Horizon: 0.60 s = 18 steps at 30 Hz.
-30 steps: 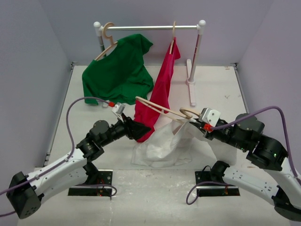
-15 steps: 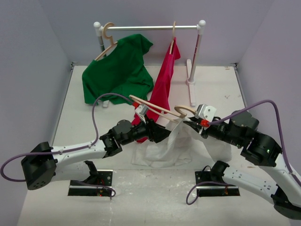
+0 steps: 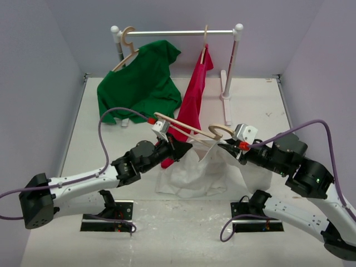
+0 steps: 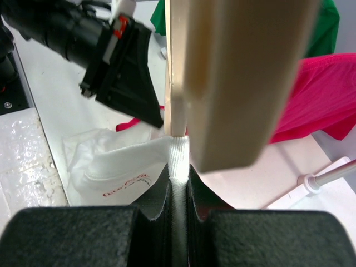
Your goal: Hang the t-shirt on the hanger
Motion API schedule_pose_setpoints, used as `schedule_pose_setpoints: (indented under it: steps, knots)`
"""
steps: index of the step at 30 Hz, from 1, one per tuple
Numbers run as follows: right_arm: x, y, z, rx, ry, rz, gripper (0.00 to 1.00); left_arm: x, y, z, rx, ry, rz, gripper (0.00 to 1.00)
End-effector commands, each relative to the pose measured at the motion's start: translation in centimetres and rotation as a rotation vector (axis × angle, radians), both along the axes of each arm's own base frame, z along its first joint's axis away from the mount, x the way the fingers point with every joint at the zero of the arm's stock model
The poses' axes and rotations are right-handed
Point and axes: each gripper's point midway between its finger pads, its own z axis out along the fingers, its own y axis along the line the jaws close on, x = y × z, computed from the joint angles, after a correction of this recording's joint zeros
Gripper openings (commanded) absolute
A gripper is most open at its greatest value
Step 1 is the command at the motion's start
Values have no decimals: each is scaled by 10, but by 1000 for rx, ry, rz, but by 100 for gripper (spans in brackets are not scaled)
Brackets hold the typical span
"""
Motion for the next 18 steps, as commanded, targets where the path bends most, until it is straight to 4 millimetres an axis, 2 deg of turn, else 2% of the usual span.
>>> schedule_pose_setpoints:
  steps: [1, 4, 6, 10, 13, 18]
  knots:
    - [-5, -6, 19, 85, -48, -9, 0, 32, 55, 29, 118, -76, 219, 0]
    - [-9, -7, 19, 91, -47, 1, 0, 40, 83, 36, 148, -70, 246, 0]
    - [-10, -8, 16, 80, -38, 7, 0, 49, 104, 33, 189, -51, 274, 0]
    - [-6, -10, 7, 25, -1, -20, 0, 66, 137, 46, 248, -56, 347, 0]
    - [-1, -18, -4, -32, 46, -77, 0, 73, 151, 56, 265, -56, 375, 0]
    - [3, -26, -15, -95, 114, -138, 0, 85, 170, 85, 274, -88, 434, 0]
